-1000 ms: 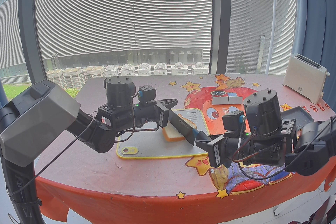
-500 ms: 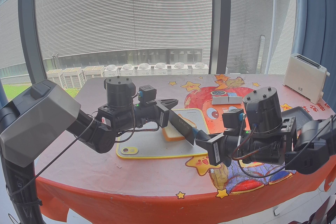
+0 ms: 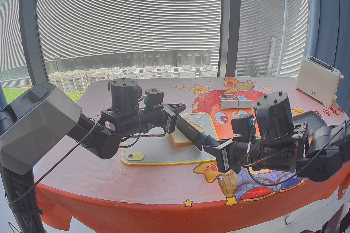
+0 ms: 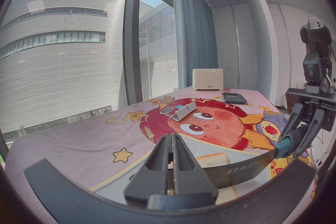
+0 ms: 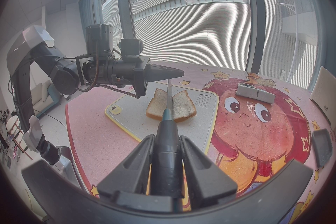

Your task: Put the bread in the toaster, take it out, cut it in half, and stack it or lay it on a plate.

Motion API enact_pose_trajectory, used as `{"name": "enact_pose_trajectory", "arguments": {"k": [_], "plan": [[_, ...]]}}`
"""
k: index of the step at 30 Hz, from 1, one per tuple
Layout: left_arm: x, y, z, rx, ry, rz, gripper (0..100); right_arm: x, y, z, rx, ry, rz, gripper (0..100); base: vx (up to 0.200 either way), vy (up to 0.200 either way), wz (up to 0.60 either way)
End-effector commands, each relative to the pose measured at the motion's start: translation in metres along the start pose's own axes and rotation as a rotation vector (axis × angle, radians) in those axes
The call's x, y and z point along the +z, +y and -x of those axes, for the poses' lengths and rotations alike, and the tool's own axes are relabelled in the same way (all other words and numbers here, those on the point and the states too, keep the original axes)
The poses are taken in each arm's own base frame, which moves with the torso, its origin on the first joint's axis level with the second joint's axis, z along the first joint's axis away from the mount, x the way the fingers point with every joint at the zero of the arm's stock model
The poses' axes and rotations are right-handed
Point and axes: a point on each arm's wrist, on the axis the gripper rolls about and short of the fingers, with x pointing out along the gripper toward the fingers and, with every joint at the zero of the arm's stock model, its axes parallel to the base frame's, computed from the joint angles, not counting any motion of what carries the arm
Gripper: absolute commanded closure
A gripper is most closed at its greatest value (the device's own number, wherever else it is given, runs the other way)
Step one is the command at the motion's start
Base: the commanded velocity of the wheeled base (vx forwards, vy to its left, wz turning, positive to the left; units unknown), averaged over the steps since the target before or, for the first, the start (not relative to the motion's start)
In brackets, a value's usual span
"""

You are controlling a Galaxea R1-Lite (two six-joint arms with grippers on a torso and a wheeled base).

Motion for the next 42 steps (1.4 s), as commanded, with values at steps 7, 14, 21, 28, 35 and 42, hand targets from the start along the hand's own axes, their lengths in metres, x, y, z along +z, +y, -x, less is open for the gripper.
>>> {"name": "enact_pose_trajectory", "arguments": {"k": [7,14,21,28,35,42], "plan": [[-0.015,0.004,-0.002,0.01,0.03,0.015,100,0.004,0.001,0.002,0.004,-0.016,-0.003,100,0.0,0.0,0.0],[-0.015,0.004,-0.003,0.008,0.027,0.014,100,-0.002,0.0,-0.002,-0.002,0.014,0.003,100,0.0,0.0,0.0],[0.004,0.003,0.003,0.01,-0.015,-0.005,100,-0.005,0.0,-0.006,-0.004,0.026,0.007,100,0.0,0.0,0.0],[0.019,0.0,0.011,0.009,-0.044,-0.015,100,0.001,0.001,0.0,0.002,-0.006,0.001,100,0.0,0.0,0.0],[-0.006,0.003,0.001,0.008,0.013,0.008,100,0.002,0.0,0.003,0.003,-0.01,0.002,100,0.0,0.0,0.0],[-0.011,0.003,-0.001,0.006,0.024,0.011,100,-0.003,0.0,0.0,-0.001,0.016,0.007,100,0.0,0.0,0.0]]}}
